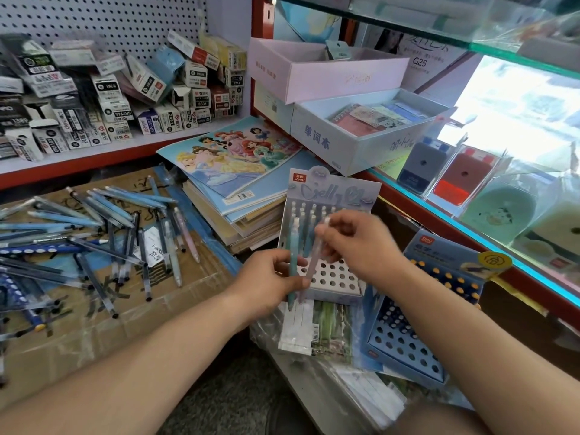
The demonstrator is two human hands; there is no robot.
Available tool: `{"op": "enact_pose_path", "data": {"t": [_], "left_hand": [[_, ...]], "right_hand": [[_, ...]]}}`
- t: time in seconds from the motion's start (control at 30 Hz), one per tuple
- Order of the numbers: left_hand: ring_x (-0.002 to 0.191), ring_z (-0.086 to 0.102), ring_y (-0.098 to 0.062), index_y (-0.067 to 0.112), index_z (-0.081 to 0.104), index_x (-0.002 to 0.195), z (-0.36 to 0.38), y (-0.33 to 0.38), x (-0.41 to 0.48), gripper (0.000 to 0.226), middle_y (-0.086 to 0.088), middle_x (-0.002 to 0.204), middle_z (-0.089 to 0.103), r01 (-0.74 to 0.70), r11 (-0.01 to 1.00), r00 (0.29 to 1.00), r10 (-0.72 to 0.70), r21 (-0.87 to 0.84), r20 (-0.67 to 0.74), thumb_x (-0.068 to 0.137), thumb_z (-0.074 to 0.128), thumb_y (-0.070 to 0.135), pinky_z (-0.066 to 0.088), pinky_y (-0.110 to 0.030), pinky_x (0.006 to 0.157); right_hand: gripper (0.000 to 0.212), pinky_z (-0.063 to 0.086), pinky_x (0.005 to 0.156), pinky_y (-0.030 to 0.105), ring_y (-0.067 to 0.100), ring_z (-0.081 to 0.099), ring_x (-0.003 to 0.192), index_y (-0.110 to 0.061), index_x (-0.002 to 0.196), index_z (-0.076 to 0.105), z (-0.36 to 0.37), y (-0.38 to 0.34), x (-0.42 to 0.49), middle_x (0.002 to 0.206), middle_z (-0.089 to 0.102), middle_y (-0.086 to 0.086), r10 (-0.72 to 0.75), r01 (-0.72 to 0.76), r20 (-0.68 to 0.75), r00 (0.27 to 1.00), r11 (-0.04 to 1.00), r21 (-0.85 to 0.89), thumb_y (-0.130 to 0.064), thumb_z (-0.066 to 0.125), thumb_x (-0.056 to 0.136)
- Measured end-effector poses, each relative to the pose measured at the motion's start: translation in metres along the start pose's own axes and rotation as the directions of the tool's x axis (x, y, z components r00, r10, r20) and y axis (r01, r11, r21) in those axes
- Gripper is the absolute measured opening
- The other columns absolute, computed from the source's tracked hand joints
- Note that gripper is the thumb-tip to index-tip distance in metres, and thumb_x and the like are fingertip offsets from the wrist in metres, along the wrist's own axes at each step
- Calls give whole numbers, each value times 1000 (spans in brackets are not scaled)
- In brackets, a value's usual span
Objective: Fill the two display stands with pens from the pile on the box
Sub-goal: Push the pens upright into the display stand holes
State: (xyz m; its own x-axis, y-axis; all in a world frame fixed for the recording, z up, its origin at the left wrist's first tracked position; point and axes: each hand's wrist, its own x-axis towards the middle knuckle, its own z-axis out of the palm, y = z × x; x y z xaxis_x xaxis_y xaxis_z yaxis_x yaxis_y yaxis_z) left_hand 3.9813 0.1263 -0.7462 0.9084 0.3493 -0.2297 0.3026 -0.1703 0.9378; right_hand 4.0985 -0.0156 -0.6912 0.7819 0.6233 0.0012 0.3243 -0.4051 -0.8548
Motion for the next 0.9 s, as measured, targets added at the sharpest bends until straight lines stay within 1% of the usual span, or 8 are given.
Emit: {"op": "enact_pose_path", "data": {"t": [0.1,0.17,0.23,0.37,0.47,0.57,0.77,0.9], "left_hand": [[92,68,-15,31,70,106,-3,-4,2,25,-5,106,69,34,999,999,-33,42,-21,87,81,18,52,-18,69],[95,69,-18,33,69,106,-5,-5,3,26,-8,107,70,42,996,999,-39,75,-36,87,80,19,55,-22,75],[95,69,-18,33,68,109,-5,-6,3,29,-8,107,70,42,995,998,-38,93,-43,88,80,19,55,-21,75],[100,68,-19,33,67,112,-5,-7,4,31,-9,111,70,33,994,999,-28,105,-43,88,80,19,55,-20,76],[99,69,-21,31,68,112,-4,-8,4,30,-9,108,70,30,994,999,-26,106,-45,87,80,18,55,-22,76],[95,67,-12,27,68,117,-3,-8,5,33,-2,105,70,27,994,999,-22,110,-48,87,80,18,53,-17,74],[94,66,-7,28,67,118,-3,-8,6,34,2,105,70,23,991,999,-17,129,-44,88,80,21,48,-11,67],[89,65,-6,26,66,116,-1,-5,6,34,2,101,69,11,993,999,-5,120,-53,86,81,19,49,-9,65]], "right_hand": [[6,57,71,27,10,68,77,-24,96,66,-18,7,6,86,70,-3,-2,-26,-270,963,995,-101,-30,67,97],[8,53,72,25,6,64,83,-26,97,65,-25,12,9,89,67,-8,-23,-49,-375,927,982,-181,-34,67,97],[7,50,71,23,5,61,84,-24,97,65,-25,15,10,89,66,-9,-32,-66,-384,923,969,-238,-32,66,98],[7,47,71,27,5,57,83,-21,100,65,-19,20,15,90,63,-7,-43,-88,-369,928,940,-330,-28,64,99],[8,44,67,23,3,56,83,-22,103,64,-17,25,18,91,62,-10,2,-121,-353,936,941,-316,-29,64,100],[8,48,72,26,5,59,86,-23,103,65,-18,27,18,92,64,-9,20,-133,-357,934,946,-295,-30,64,100],[8,49,70,23,5,61,86,-22,102,66,-17,28,19,93,66,-8,15,-127,-355,935,947,-295,-29,65,99],[9,54,75,30,8,63,87,-21,104,67,-16,32,18,94,67,-7,41,-140,-308,950,942,-304,-28,65,99]]}}
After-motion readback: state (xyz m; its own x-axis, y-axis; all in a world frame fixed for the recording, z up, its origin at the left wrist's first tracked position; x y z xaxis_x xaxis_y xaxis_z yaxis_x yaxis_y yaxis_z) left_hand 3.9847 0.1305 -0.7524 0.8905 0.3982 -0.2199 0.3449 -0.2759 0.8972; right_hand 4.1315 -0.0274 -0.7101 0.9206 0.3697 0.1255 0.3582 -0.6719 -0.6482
